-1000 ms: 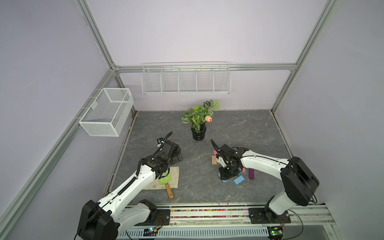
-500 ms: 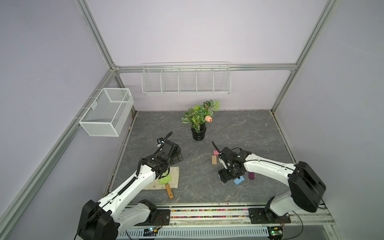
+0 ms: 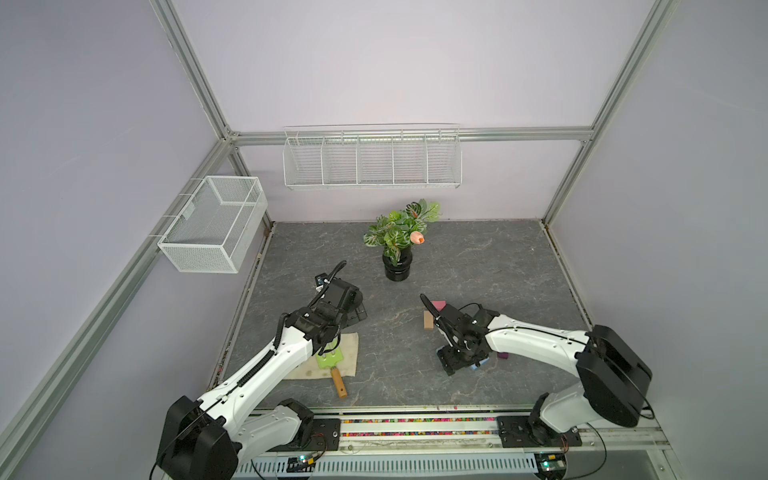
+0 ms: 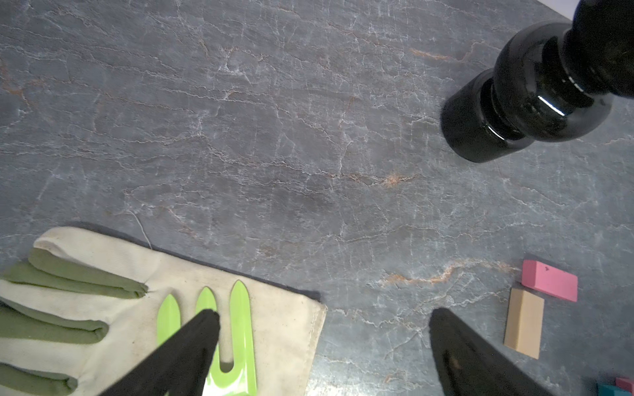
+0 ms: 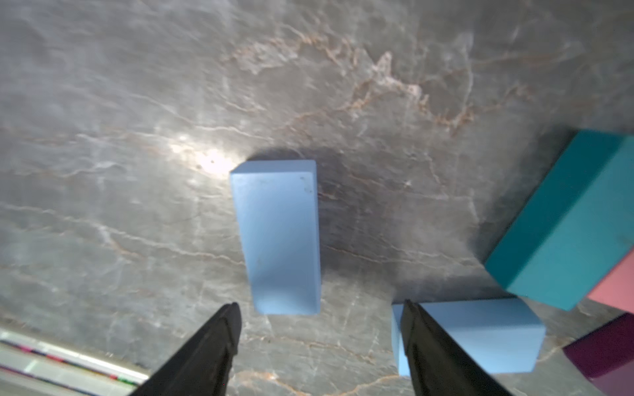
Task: Assemble the number 8 with building blocks
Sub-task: Assemble the building block at the center of the board.
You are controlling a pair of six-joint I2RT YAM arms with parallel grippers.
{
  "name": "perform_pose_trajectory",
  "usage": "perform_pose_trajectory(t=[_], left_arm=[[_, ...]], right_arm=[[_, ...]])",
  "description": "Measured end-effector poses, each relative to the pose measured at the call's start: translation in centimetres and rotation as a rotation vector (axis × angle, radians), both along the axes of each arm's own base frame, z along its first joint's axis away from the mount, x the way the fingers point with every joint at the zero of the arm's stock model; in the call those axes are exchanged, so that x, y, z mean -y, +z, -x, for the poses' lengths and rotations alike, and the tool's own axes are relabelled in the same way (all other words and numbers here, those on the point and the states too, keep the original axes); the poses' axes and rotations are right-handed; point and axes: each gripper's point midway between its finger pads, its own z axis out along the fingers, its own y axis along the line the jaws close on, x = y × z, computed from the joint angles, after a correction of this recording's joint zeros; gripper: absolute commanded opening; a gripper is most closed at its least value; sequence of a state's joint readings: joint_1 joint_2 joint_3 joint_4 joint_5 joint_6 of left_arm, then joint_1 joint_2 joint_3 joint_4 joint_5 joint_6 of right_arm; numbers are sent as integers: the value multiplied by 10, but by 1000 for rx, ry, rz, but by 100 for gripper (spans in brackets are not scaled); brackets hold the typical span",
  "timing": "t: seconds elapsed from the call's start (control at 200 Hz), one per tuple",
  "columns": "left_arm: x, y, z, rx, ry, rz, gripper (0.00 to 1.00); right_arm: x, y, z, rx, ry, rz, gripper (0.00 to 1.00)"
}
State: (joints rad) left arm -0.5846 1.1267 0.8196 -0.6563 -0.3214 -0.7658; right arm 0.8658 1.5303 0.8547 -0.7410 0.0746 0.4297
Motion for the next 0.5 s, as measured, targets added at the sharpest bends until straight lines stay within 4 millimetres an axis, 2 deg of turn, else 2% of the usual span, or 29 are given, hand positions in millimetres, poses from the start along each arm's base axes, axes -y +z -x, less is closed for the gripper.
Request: perform_pose_trajectory(t=[0.3, 0.5], left_arm=[[1, -4, -1, -12, -2, -10, 100], [1, -6, -1, -18, -3, -14, 100]], right_arm=[[20, -6, -8, 48, -16, 117, 73], [16, -5, -22, 69, -20, 159, 65]])
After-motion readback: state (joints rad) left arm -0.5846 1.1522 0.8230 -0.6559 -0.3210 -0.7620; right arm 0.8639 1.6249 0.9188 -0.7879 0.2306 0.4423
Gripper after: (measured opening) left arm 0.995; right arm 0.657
